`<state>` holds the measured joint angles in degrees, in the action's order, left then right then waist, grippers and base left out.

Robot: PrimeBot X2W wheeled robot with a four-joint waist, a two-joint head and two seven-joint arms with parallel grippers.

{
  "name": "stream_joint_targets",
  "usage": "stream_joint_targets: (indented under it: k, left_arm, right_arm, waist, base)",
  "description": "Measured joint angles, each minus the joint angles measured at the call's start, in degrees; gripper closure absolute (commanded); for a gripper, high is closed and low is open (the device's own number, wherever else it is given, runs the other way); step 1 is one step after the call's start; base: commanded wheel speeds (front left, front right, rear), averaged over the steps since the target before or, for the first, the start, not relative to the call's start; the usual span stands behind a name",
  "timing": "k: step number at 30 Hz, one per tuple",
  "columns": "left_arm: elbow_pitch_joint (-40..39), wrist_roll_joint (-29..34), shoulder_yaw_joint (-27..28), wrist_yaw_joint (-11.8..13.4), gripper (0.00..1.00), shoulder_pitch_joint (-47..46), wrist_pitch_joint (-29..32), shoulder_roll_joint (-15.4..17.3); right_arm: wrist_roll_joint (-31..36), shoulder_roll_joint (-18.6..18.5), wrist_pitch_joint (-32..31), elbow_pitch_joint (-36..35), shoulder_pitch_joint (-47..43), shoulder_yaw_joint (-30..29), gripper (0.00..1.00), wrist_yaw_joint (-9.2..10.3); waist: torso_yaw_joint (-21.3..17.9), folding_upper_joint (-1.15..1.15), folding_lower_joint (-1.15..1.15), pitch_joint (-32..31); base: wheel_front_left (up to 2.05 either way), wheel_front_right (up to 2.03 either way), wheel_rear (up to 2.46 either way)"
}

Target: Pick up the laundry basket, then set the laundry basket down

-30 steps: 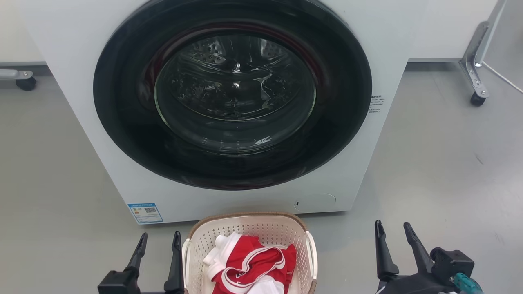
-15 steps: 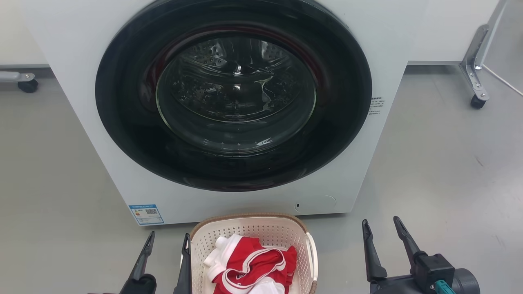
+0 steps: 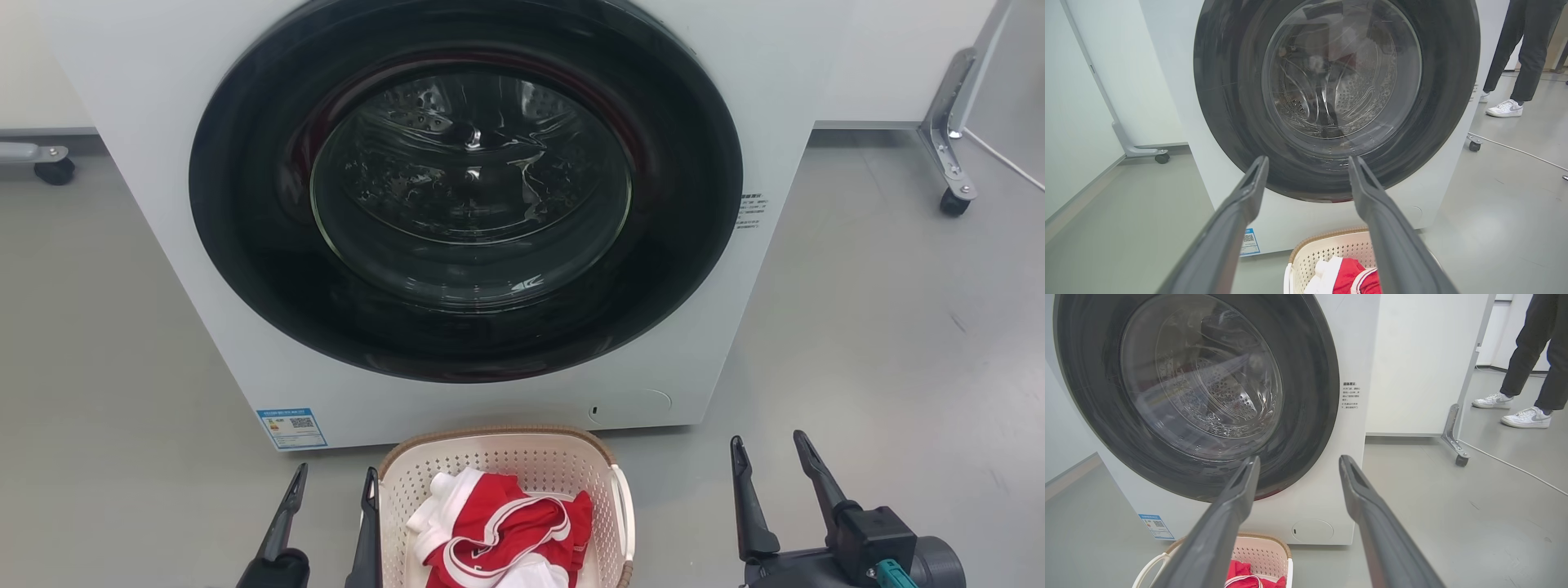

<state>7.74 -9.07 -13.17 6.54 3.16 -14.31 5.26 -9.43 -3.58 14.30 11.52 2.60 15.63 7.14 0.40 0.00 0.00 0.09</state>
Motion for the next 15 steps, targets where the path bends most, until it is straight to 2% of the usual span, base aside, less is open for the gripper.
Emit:
stream_joint_targets:
  k: [15]
  left_arm:
    - [-0.3,-0.3,0.6,-0.1,0.00,0.0,0.0,-0.3]
  right_arm:
    - [0.0,0.1,0.0,-0.1,-0.1,-0.4,0.00,-0.16]
  waist:
    - [0.1,0.00,0.00,0.1]
  base:
    - [0.00,0.00,0.00]
